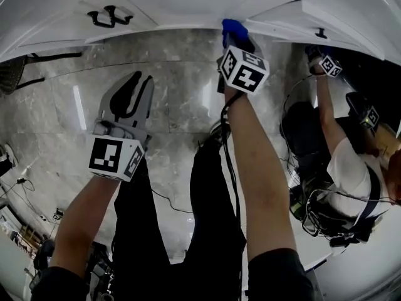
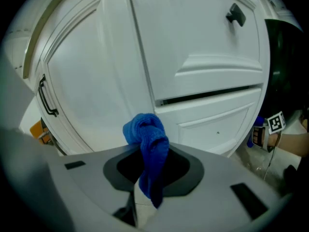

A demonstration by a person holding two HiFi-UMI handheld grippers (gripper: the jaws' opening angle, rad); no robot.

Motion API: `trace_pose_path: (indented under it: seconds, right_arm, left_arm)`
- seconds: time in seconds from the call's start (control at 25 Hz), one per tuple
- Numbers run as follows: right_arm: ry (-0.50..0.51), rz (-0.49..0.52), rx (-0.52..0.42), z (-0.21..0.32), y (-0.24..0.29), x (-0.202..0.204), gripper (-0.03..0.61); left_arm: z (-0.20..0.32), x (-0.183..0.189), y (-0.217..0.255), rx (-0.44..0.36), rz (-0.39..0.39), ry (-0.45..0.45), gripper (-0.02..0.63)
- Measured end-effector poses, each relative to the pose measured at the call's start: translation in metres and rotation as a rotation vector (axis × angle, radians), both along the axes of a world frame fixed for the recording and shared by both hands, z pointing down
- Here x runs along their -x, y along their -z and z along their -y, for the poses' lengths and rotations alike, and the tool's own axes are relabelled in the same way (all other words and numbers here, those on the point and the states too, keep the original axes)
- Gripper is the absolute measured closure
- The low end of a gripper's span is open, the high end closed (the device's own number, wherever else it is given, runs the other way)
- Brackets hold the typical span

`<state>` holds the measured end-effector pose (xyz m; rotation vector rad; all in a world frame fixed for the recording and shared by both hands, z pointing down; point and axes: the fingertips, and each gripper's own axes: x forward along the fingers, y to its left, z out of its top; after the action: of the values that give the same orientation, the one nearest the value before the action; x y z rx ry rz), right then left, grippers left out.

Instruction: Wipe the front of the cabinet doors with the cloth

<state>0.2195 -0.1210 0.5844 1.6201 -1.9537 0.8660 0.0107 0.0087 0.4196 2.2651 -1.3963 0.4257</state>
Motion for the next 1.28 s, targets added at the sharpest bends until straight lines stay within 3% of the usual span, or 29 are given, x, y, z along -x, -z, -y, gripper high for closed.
trace_pose_path:
  seconds: [0.16, 0.36, 0.64, 0.88, 1.08, 1.28]
  right_arm:
    - [-0.029, 0.004, 0.002, -0.003, -0.002, -0.007, 0.499]
    - [-0.008, 0.021, 0.007, -0.018, 0.005, 0.022, 0.499]
    - [0.172, 0.066, -0.016, -0.039, 0.017, 0.146, 0.499]
    - [0.213, 0.142, 0.022, -0.041, 0.001, 0.234, 0.499]
    - [0.224, 0.098, 0.067, -0.023, -0.013, 0.225, 0.499]
    - [0.23, -0.038, 0.061, -0.011, -0.026, 0.145, 0.499]
  left_arm:
    - [-0.003, 0.003, -0.005, 0.009, -0.007, 0.007, 0.526]
    - [-0.009, 0.021, -0.009, 0.025, -0.011, 0.031, 0.526]
    - [-0.018, 0.06, 0.014, 0.018, 0.012, -0.012, 0.526]
    - [-0.03, 0.102, 0.014, 0.023, 0.058, -0.019, 0.526]
    - [-0.024, 0.106, 0.009, 0.024, 0.052, 0.021, 0.526]
    - [-0.023, 0.078, -0.001, 0.026, 0.042, 0.009, 0.526]
